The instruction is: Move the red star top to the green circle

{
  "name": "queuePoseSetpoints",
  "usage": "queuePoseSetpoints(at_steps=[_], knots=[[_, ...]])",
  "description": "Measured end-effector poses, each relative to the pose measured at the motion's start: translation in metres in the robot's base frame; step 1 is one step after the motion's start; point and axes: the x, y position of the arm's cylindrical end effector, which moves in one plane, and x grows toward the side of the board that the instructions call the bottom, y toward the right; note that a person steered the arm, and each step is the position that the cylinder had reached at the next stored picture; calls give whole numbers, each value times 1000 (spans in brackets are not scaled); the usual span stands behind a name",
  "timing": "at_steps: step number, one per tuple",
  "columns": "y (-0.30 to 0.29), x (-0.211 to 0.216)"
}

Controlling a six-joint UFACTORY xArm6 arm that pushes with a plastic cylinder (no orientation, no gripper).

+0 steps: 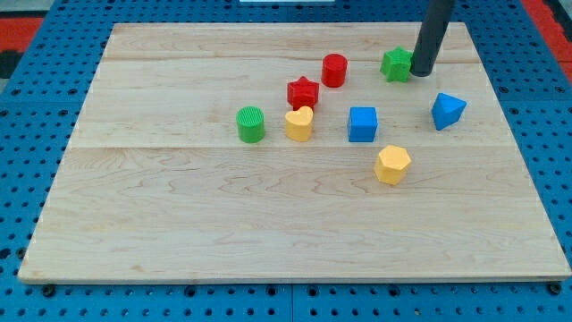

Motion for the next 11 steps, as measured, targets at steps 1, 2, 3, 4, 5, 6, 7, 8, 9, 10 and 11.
queuePoseSetpoints(at_steps=[1, 2, 3, 4, 5, 6, 7, 8, 9, 10, 11], knots=[[16, -2], [21, -43], [-50, -45], [-20, -42], [-13, -43], [-43, -36], [15, -32], [58, -22], [49, 43], [-48, 52], [-132, 59]])
